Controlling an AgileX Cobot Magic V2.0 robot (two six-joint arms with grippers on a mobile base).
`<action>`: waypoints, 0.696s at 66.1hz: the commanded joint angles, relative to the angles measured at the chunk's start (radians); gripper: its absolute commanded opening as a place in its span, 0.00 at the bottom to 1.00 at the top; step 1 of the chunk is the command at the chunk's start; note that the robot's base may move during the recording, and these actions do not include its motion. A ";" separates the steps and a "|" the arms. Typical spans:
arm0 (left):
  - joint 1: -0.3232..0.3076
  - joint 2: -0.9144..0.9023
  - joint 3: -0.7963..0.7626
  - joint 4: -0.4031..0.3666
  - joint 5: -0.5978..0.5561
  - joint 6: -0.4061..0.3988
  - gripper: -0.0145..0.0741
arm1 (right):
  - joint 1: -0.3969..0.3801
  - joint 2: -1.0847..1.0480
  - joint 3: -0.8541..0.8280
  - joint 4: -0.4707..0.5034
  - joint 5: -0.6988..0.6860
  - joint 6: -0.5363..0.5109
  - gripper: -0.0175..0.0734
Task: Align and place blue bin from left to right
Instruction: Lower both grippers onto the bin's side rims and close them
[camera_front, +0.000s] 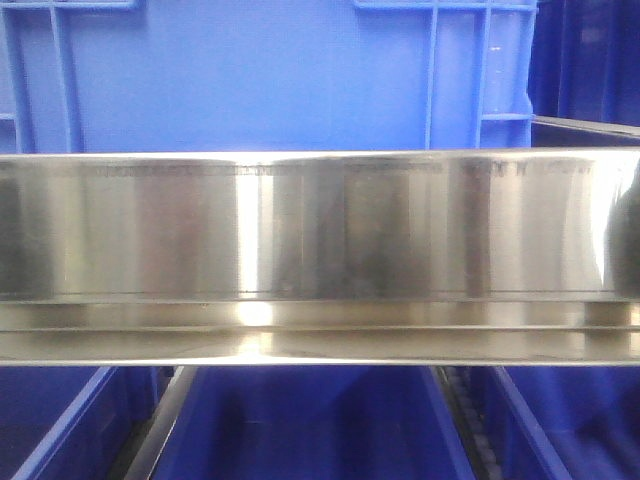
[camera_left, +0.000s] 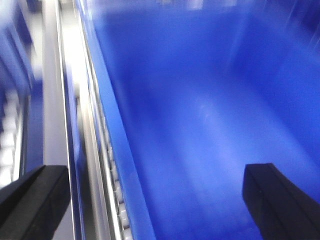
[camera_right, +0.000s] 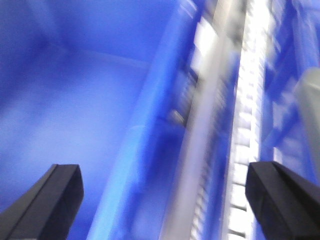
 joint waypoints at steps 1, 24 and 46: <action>-0.002 0.076 -0.085 0.049 0.019 -0.045 0.84 | 0.000 0.071 -0.083 -0.016 0.025 0.018 0.81; 0.002 0.239 -0.111 0.087 0.019 -0.045 0.84 | 0.000 0.289 -0.212 0.018 0.025 0.050 0.81; 0.026 0.323 -0.111 0.079 0.019 -0.045 0.84 | 0.002 0.399 -0.212 0.047 -0.021 0.050 0.81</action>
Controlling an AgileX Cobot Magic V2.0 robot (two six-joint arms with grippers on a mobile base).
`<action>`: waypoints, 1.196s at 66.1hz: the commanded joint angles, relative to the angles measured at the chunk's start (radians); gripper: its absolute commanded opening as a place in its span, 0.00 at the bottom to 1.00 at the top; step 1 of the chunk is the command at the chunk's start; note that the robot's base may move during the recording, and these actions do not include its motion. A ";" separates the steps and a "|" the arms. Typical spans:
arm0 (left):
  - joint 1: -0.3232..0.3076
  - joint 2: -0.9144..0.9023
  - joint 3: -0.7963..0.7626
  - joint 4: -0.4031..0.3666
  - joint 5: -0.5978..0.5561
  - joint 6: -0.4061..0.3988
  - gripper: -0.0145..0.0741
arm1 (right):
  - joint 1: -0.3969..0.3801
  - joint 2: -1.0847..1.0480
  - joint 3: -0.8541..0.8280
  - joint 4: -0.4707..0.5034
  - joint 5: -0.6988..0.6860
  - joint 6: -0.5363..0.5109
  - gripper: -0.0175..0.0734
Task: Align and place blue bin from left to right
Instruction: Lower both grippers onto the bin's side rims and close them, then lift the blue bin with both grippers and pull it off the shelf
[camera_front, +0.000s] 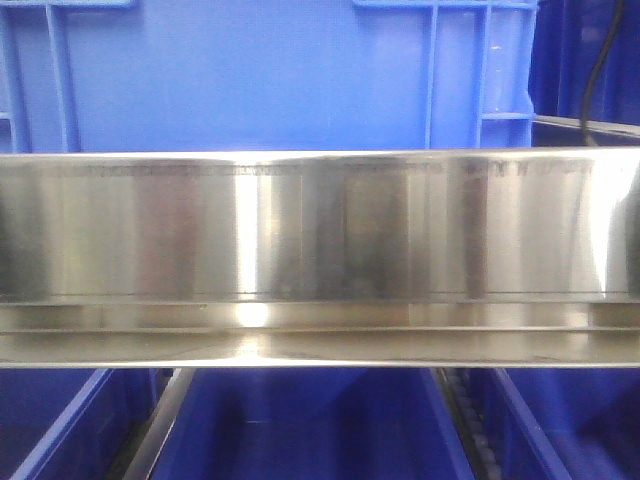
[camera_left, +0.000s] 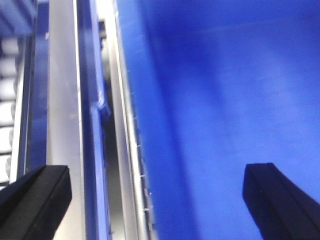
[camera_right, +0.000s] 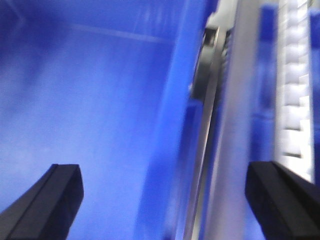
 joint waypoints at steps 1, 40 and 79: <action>0.005 0.011 -0.010 -0.006 -0.007 -0.005 0.84 | 0.000 0.021 -0.011 -0.002 -0.029 0.000 0.81; 0.005 0.036 -0.010 -0.019 -0.007 -0.013 0.05 | 0.000 0.051 -0.009 -0.002 -0.075 0.000 0.13; 0.002 -0.007 -0.015 -0.026 -0.007 -0.039 0.04 | 0.000 -0.018 -0.009 -0.002 -0.066 0.000 0.12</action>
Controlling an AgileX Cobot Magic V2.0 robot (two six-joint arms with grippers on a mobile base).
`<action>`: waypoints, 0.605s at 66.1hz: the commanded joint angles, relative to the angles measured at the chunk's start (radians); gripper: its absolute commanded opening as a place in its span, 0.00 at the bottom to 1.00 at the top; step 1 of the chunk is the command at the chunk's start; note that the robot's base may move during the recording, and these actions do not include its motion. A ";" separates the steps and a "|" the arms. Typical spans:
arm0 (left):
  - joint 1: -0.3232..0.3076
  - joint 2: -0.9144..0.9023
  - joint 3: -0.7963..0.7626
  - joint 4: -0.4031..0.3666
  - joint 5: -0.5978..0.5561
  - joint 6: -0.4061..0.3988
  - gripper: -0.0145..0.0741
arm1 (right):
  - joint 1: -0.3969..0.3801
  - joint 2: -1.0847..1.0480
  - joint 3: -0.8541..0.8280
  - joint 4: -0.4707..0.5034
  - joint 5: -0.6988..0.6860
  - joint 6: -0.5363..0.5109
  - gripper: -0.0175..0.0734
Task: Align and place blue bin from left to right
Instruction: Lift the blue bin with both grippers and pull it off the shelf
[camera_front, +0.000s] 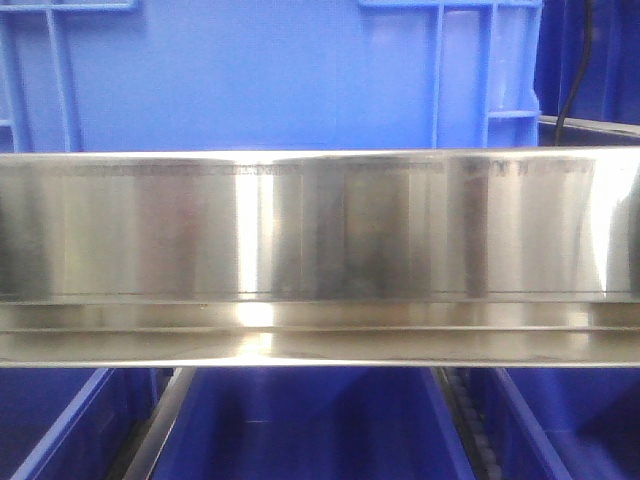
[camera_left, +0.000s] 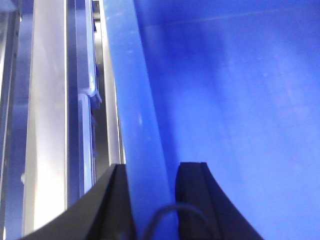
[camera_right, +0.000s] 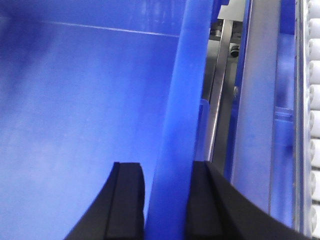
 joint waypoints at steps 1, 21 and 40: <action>-0.003 -0.048 -0.017 0.001 -0.016 -0.005 0.04 | -0.002 -0.066 -0.009 -0.012 -0.016 -0.017 0.12; -0.012 -0.117 -0.163 -0.006 -0.016 -0.020 0.04 | -0.002 -0.167 -0.009 -0.012 -0.029 -0.017 0.12; -0.039 -0.126 -0.244 -0.016 -0.016 -0.029 0.04 | -0.002 -0.229 -0.038 -0.012 -0.062 -0.017 0.12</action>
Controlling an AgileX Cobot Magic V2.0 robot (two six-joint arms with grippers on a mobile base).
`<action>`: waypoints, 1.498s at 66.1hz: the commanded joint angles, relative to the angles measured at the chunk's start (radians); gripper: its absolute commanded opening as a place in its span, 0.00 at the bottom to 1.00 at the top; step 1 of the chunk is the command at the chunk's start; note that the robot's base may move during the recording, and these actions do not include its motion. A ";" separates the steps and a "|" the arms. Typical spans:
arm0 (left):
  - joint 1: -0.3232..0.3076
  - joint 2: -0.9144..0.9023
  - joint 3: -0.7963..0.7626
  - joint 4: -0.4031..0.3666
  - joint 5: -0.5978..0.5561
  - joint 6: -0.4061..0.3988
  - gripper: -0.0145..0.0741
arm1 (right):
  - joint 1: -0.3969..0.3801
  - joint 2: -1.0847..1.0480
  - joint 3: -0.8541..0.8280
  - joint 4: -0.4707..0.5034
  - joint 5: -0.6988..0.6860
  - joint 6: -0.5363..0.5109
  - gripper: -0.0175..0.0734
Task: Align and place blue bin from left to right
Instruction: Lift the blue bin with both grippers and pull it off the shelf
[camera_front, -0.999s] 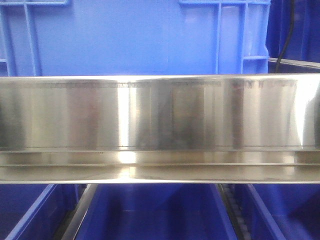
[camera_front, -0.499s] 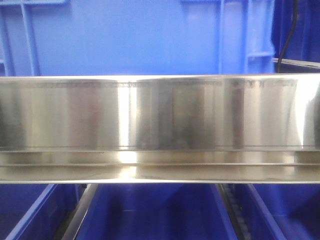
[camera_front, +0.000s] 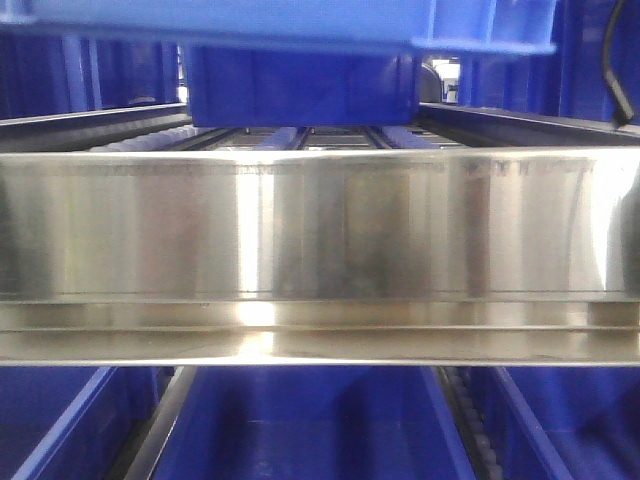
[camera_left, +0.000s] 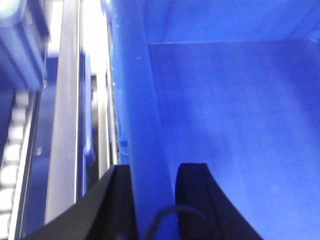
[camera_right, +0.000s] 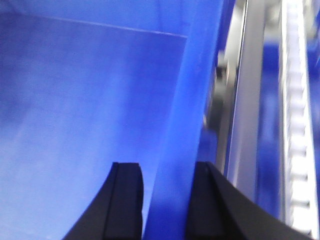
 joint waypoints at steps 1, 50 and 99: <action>-0.012 -0.027 -0.021 -0.014 -0.068 -0.008 0.04 | -0.003 -0.036 -0.035 -0.016 -0.049 -0.028 0.12; -0.013 -0.027 -0.021 -0.023 -0.068 -0.008 0.04 | -0.003 -0.036 -0.053 -0.016 -0.051 -0.028 0.12; -0.013 -0.027 -0.021 -0.023 -0.096 -0.008 0.04 | -0.003 -0.036 -0.053 -0.016 -0.051 -0.028 0.12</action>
